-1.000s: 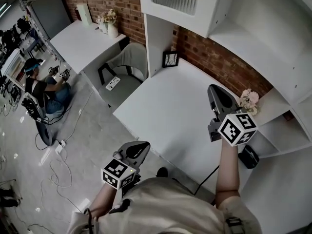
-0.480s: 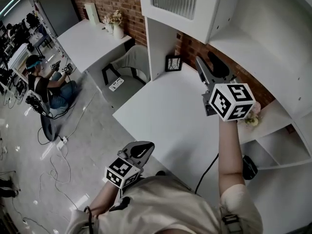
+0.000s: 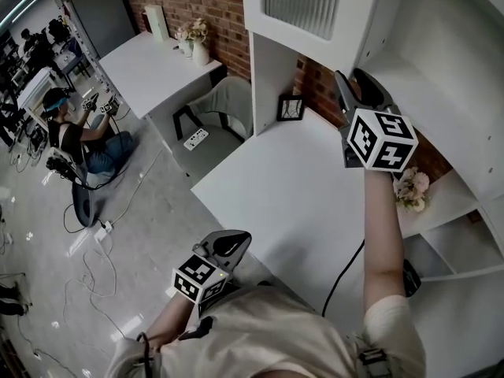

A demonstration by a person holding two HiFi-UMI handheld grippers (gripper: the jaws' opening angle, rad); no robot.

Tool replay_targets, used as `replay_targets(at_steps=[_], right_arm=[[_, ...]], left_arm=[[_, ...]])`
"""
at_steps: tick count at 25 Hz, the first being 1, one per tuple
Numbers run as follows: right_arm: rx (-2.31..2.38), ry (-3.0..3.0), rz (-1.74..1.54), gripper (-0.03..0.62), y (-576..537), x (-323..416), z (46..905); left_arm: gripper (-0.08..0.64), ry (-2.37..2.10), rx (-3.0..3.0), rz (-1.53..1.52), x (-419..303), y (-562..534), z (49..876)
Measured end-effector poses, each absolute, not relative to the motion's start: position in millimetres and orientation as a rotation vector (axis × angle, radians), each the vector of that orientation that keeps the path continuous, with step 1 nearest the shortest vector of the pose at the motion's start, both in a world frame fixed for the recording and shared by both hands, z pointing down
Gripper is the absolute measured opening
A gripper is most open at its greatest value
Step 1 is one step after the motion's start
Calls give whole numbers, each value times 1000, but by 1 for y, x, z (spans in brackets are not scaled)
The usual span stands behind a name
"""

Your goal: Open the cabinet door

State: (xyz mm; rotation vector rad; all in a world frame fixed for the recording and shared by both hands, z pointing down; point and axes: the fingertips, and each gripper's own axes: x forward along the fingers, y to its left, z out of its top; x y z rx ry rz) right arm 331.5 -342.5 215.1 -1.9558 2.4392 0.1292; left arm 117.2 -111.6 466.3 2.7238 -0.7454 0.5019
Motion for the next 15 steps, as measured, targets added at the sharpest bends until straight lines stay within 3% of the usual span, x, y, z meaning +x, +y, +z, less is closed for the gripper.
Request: replay_targets(at_steps=[15], right_arm=[[-2175, 2336, 206, 181, -347, 326, 209]], left_arm=[[17, -694, 2741, 452, 56, -152, 462]])
